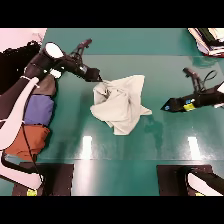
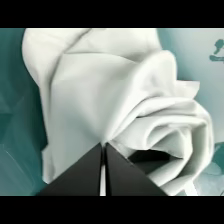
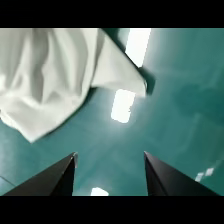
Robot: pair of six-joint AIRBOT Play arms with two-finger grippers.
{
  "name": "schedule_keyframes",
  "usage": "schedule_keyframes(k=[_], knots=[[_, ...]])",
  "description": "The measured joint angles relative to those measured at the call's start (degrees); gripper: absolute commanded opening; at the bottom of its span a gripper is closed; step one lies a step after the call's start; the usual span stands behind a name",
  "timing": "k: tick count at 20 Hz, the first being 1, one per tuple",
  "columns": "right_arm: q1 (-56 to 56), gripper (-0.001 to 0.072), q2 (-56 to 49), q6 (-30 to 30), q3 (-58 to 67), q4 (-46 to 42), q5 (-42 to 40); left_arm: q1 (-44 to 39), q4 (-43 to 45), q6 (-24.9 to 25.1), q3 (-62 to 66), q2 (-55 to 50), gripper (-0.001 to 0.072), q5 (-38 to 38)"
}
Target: Fold the shirts.
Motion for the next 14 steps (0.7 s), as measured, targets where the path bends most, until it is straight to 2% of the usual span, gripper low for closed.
schedule_keyframes(k=[5, 10, 11, 12, 13, 14], knots=[[4.15, 0.0433, -6.03, -1.92, -7.91, 13.0, -7.96, 0.52, 1.31, -0.2, 0.5, 1.86, 0.0021, -0.39], [15.28, 0.0427, -16.5, -3.28, -4.96, 19.78, -15.74, 0.59, 1.68, -0.24, 0.59, 2.21, 0.0022, -0.48], [17.05, 0.0352, -18.53, -3.43, -3.52, 20.31, -16.57, 0.61, 1.73, -0.24, 0.59, 2.25, 0.0021, -0.57], [18.69, 0.0178, -20.55, -3.54, -1.9, 20.57, -17.18, 0.61, 1.7, -0.26, 0.59, 2.29, 0.0021, -0.7], [19.91, 0.0132, -22.18, -3.58, -0.42, 20.85, -17.62, 0.61, 1.73, -0.33, 0.59, 2.32, 0.0021, -0.83], [20.92, 0.0038, -23.74, -3.65, 1.07, 20.96, -17.77, 0.63, 1.95, -0.61, 0.59, 2.43, 0.0021, -0.98]])
